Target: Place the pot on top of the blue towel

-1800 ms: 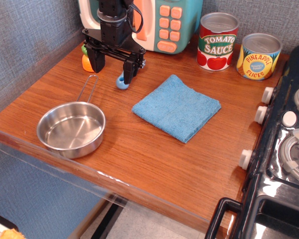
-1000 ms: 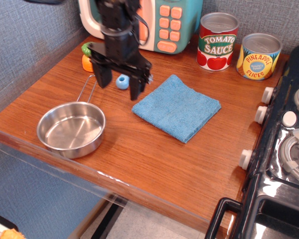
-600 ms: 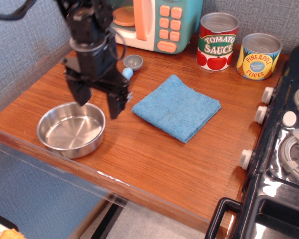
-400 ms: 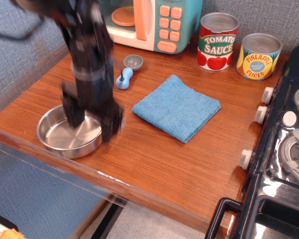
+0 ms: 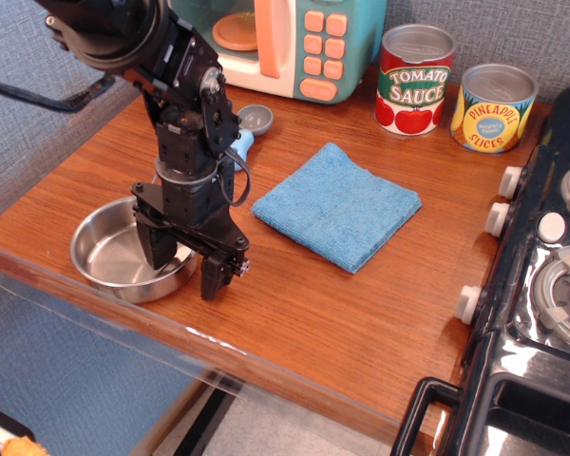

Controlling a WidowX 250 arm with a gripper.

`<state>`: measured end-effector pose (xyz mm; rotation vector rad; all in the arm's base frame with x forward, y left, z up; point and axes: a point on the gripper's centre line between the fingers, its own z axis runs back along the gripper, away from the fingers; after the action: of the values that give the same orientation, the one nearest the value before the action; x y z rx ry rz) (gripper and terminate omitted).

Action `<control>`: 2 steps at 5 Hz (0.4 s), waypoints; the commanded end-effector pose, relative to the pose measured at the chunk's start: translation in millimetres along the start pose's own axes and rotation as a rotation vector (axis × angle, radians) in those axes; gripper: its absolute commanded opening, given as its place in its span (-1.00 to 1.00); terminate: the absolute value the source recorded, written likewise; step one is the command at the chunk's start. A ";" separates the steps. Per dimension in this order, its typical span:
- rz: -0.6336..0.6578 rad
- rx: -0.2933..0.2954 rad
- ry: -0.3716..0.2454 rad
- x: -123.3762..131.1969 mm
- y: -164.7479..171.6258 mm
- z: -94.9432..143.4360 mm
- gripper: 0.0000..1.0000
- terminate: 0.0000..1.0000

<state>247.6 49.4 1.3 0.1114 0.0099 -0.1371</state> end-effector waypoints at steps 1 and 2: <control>-0.020 0.004 0.010 -8.3 -4.0 -6.4 -1.00 -1.00; 0.013 -0.009 -0.010 -6.6 0.5 0.9 -1.00 -1.00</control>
<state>248.1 45.0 3.2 0.0997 -0.0167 -0.1293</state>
